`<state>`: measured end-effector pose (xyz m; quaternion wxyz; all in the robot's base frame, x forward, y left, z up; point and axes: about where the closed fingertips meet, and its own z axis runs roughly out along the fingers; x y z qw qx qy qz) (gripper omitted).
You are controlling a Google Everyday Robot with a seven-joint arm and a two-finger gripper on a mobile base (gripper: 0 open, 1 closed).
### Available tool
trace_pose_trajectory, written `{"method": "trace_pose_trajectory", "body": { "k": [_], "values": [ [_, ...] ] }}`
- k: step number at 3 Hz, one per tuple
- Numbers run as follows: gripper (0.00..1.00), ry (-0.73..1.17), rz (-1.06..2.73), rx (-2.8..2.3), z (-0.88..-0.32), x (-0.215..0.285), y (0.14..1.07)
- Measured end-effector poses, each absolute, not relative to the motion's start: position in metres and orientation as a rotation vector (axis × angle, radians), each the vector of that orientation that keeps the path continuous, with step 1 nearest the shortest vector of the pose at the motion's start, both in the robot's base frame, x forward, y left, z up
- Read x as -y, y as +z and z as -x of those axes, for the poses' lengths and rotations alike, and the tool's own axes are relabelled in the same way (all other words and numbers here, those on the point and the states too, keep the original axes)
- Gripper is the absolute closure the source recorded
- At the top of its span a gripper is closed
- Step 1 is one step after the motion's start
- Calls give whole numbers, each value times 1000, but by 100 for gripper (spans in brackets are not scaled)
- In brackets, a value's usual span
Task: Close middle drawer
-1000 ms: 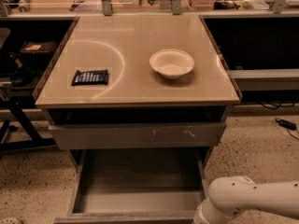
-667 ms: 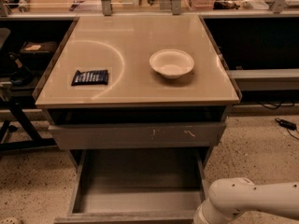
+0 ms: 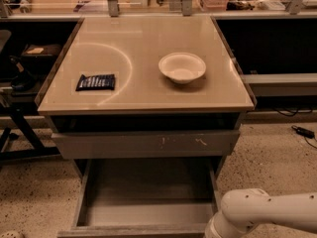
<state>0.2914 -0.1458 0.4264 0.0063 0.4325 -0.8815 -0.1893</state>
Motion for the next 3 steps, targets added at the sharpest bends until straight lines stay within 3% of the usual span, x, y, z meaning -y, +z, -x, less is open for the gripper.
{"method": "trace_pose_trajectory", "body": {
  "k": [1, 2, 3],
  "values": [
    [14, -592, -1353, 2758, -291, 146, 426],
    [0, -593, -1353, 2758, -291, 146, 426],
    [0, -593, -1353, 2758, -291, 146, 426]
  ]
}}
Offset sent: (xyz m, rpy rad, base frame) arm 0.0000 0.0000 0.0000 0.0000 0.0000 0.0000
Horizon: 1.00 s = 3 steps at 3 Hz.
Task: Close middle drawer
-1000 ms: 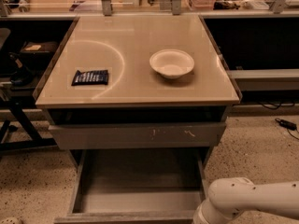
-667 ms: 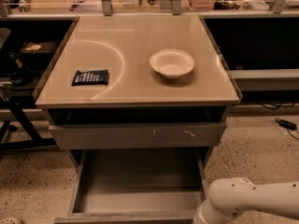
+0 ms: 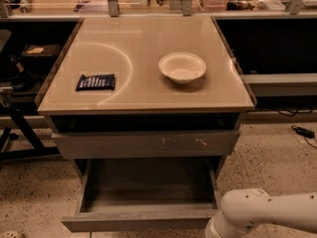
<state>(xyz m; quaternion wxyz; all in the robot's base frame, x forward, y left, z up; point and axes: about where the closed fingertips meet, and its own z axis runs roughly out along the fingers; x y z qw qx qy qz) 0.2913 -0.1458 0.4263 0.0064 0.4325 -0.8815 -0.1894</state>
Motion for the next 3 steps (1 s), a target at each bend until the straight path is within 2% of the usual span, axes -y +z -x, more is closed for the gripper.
{"method": "trace_pose_trajectory", "body": {
  "k": [1, 3],
  "values": [
    [18, -593, -1353, 2758, -291, 146, 426],
    [65, -595, -1362, 2758, -293, 145, 427]
  ]
}}
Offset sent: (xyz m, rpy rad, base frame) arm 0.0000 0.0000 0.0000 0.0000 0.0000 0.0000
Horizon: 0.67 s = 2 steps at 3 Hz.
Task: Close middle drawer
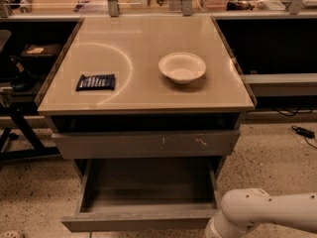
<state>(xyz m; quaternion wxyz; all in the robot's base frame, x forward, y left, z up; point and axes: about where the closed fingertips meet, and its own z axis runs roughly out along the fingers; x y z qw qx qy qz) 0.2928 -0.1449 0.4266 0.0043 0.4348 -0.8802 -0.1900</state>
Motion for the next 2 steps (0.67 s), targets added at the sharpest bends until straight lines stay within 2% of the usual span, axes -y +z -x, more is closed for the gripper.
{"method": "trace_pose_trajectory", "body": {
  "k": [1, 2],
  "values": [
    [88, -616, -1403, 2774, -306, 141, 428],
    [100, -609, -1457, 2779, -323, 136, 428]
  ]
}}
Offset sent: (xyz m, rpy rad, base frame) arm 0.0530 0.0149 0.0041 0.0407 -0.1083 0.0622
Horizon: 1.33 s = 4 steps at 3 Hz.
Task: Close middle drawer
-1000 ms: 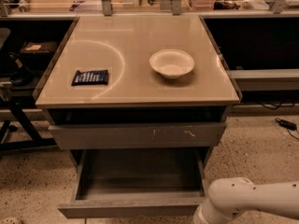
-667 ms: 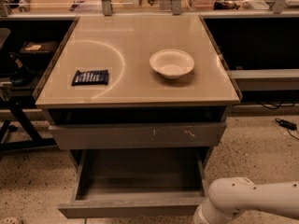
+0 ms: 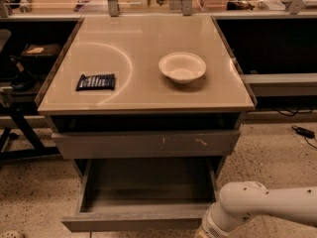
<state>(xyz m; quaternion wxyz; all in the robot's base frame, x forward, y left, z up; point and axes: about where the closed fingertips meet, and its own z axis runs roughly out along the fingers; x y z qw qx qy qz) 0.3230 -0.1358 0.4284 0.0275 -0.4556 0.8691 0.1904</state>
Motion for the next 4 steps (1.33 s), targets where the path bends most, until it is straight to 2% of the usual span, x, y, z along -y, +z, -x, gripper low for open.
{"method": "trace_pose_trajectory", "body": {
  "k": [2, 3, 4],
  "values": [
    [100, 560, 1487, -2633, -356, 123, 425],
    [82, 559, 1489, -2631, -357, 122, 425],
    [59, 559, 1489, -2631, -357, 122, 425]
  ]
}}
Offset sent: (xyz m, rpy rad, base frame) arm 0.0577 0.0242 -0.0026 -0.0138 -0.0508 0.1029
